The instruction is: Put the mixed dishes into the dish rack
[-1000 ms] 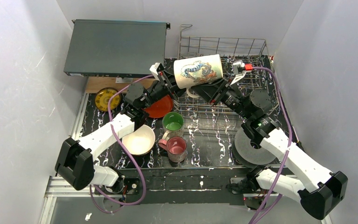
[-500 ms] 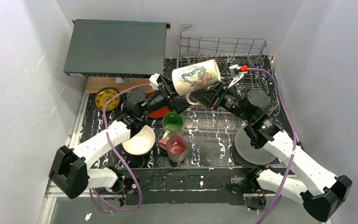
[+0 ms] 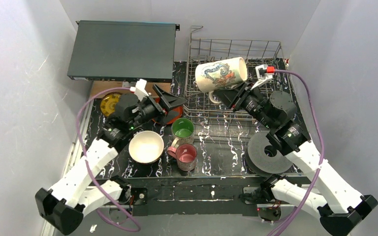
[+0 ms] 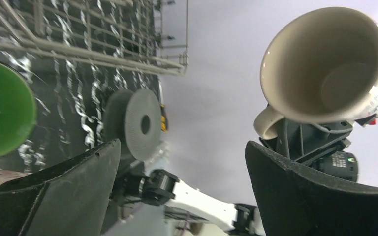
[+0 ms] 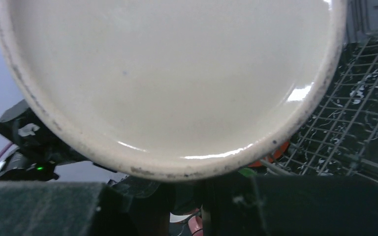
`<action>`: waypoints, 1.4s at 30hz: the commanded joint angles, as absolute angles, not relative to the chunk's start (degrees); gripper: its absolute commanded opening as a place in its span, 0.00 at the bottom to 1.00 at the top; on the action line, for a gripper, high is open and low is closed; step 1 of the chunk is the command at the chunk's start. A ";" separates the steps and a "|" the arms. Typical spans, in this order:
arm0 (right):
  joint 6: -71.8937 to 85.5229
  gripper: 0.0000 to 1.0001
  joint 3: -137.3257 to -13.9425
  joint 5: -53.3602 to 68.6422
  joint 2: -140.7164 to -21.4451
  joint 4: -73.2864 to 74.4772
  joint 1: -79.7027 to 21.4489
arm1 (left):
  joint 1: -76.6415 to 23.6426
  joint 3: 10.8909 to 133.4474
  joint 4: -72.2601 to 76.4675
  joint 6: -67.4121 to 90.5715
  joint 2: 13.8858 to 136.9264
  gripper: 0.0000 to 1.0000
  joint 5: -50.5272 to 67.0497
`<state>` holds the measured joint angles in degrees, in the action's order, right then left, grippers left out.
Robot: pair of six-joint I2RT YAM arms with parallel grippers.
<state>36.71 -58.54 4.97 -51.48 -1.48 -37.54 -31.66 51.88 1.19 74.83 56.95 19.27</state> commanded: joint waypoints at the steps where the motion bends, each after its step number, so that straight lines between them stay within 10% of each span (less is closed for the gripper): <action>1: 29.16 0.01 -67.07 -0.53 -51.50 -4.88 -35.75 | -30.59 59.75 -18.16 57.91 51.50 0.98 11.38; 25: 33.73 0.01 -96.57 2.81 -94.56 1.05 -21.85 | -30.60 68.60 -38.48 42.57 45.55 0.98 12.47; 42: 9.82 0.01 -115.00 -2.13 -111.12 9.32 -20.50 | -30.59 70.77 -39.80 37.81 50.37 0.98 15.42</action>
